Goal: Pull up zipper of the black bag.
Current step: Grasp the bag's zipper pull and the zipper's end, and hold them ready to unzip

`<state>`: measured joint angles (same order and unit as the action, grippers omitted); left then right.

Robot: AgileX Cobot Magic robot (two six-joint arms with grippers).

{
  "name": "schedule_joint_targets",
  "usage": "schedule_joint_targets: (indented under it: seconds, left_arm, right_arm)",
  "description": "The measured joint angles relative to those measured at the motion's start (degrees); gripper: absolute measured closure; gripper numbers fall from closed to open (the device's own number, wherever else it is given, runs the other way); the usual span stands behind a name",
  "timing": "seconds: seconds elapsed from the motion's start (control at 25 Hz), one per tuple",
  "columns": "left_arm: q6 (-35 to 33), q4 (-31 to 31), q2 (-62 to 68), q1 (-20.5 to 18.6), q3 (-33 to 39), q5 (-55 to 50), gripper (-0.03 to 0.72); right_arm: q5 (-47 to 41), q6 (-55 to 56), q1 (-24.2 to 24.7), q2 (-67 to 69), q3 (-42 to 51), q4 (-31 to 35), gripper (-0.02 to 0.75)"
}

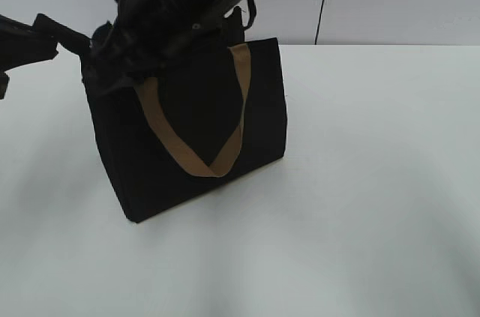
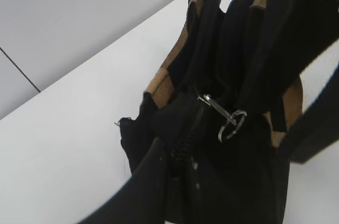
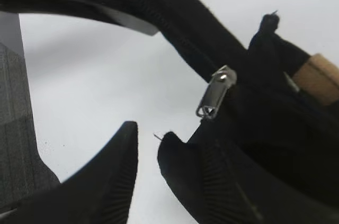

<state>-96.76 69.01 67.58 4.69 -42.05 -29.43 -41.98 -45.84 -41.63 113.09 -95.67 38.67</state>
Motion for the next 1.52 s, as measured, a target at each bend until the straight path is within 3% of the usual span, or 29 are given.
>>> schedule_joint_targets:
  seconds: [0.92,1.52]
  left_arm:
    - [0.0,0.0,0.0,0.0,0.0,0.1,0.665]
    - [0.0,0.0,0.0,0.0,0.0,-0.1,0.665]
  right_arm:
    - [-0.8,-0.8,-0.1,-1.8,-0.1,-2.8,0.45]
    - [3.9,-0.3,-0.1,1.3,-0.1,-2.9,0.45]
